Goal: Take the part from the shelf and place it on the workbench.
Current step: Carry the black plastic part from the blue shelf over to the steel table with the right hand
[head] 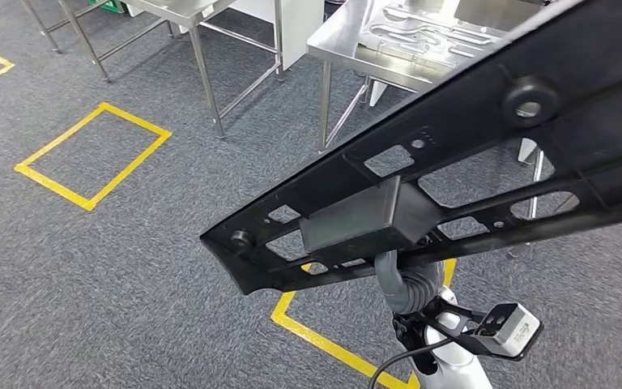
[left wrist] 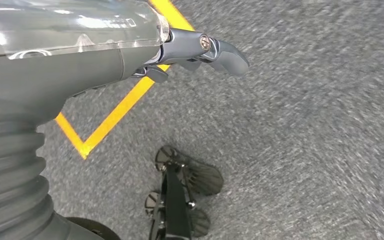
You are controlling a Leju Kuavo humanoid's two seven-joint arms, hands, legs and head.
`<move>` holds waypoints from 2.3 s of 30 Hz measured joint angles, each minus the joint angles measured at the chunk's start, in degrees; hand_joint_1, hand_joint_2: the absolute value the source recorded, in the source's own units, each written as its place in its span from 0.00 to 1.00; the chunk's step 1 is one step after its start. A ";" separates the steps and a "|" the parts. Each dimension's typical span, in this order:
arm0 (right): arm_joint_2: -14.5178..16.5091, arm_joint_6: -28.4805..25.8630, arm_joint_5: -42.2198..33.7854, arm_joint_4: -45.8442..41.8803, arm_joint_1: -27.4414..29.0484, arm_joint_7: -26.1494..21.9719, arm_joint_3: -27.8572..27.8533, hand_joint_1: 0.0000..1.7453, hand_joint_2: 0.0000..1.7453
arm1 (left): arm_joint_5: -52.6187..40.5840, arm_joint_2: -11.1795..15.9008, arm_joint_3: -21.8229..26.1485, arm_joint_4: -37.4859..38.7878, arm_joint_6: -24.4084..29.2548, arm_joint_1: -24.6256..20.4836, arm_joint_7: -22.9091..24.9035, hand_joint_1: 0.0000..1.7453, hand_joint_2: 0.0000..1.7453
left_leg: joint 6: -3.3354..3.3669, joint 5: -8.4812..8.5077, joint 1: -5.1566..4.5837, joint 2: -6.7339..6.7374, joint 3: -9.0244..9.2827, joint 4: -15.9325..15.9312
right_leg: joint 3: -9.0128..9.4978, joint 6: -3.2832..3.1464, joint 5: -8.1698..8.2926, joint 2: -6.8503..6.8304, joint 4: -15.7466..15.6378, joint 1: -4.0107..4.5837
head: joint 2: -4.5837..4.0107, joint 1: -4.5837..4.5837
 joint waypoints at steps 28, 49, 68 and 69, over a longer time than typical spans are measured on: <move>0.35 1.23 -0.92 1.34 -0.01 0.00 -0.65 1.00 1.00 | -1.27 -0.74 0.02 0.00 -1.01 0.02 -0.73 0.00 1.00 | -0.79 -0.79 -0.10 -0.77 -0.17 1.06 | 1.28 -0.42 3.42 3.44 -4.10 -0.02 | 0.00 -0.01; 0.35 0.70 -1.24 3.11 -1.21 0.00 -0.60 1.00 1.00 | 0.44 -0.81 0.54 0.01 -1.78 -0.06 -0.60 0.00 1.00 | -2.72 -9.22 -0.36 2.30 -6.30 16.14 | 1.83 -2.61 3.58 -2.51 -4.85 0.10 | 0.00 -0.01; 0.33 0.39 -1.21 3.29 -1.43 0.04 -0.50 1.00 1.00 | 0.50 -0.70 1.51 -0.01 -4.01 0.08 -0.64 0.00 1.00 | 0.28 -2.14 -0.35 2.21 1.27 0.66 | -4.06 0.60 1.46 -2.81 5.68 -0.34 | 0.00 -0.01; 0.33 0.39 -1.22 3.27 -1.46 0.05 -0.50 1.00 1.00 | 0.49 -0.71 1.51 -0.01 -4.05 0.07 -0.66 0.00 1.00 | 0.03 -2.50 -0.42 2.24 1.62 0.67 | -2.05 0.31 3.02 -3.20 1.56 -0.18 | 0.00 -0.01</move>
